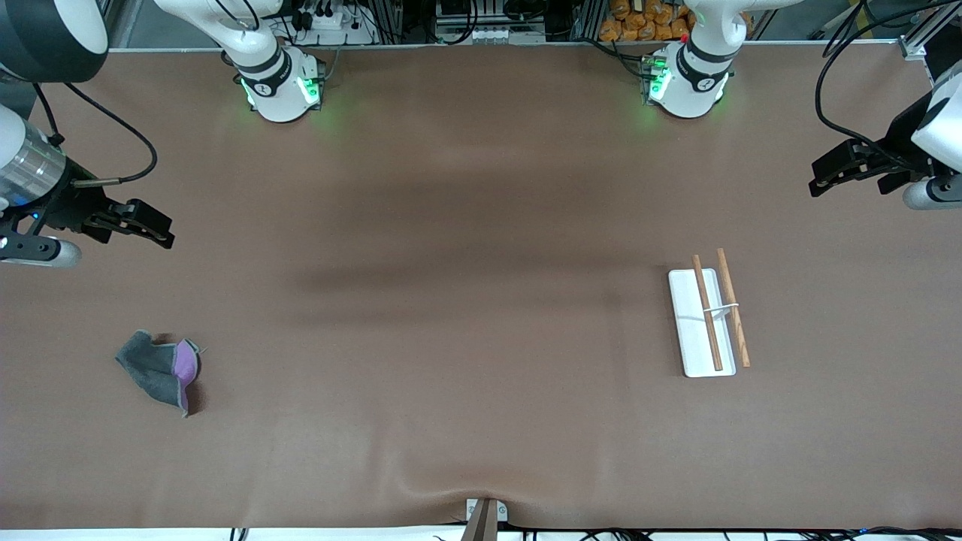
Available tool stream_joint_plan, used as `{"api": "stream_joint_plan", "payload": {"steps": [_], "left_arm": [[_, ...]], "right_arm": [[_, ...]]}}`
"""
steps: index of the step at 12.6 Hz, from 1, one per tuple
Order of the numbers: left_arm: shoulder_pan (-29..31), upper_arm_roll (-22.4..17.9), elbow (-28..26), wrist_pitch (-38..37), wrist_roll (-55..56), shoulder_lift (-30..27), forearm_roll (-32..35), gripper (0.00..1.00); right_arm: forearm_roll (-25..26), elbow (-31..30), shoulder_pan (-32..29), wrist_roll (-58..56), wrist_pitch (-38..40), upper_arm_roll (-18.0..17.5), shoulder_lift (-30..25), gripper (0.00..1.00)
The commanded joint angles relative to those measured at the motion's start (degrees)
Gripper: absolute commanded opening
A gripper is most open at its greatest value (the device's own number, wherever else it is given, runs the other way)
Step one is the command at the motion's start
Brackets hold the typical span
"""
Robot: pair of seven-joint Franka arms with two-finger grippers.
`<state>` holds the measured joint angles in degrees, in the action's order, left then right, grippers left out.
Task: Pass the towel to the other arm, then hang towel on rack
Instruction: 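Lower the right gripper onto the grey-purple towel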
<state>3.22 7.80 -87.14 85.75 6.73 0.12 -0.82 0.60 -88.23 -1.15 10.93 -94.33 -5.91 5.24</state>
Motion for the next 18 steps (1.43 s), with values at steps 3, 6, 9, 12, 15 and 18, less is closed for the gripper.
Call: {"api": "stream_joint_plan", "payload": {"steps": [3, 6, 9, 12, 15, 18], "left_arm": [[0.2, 1.0, -0.7, -1.5, -0.1, -1.0, 1.3, 1.0], [0.2, 1.2, -0.8, -1.5, -0.4, -0.9, 1.3, 1.0], [0.4, 1.2, -0.9, -1.5, -0.8, -0.9, 1.3, 1.0], [0.5, 1.2, -1.2, -1.5, -0.9, -0.9, 1.3, 1.0], [0.6, 1.2, -1.5, -1.5, -2.1, -0.7, 1.3, 1.0], [0.6, 1.2, -1.5, -1.5, -2.1, 0.0, 1.3, 1.0]], "right_arm": [[1.2, 1.5, -2.4, -0.6, -1.6, -0.2, 5.3, 1.0], [0.8, 1.3, -4.4, -4.4, -3.9, -0.2, 8.7, 1.0], [0.5, 1.4, -6.3, -14.3, -8.1, -0.2, 11.8, 1.0], [0.4, 1.5, -11.0, -31.7, -15.8, -0.2, 17.0, 1.0], [-2.7, 1.6, -14.0, -43.1, -21.0, -0.2, 22.3, 1.0], [-2.8, 2.1, -15.8, -53.4, -26.7, -0.3, 26.7, 1.0]]}}
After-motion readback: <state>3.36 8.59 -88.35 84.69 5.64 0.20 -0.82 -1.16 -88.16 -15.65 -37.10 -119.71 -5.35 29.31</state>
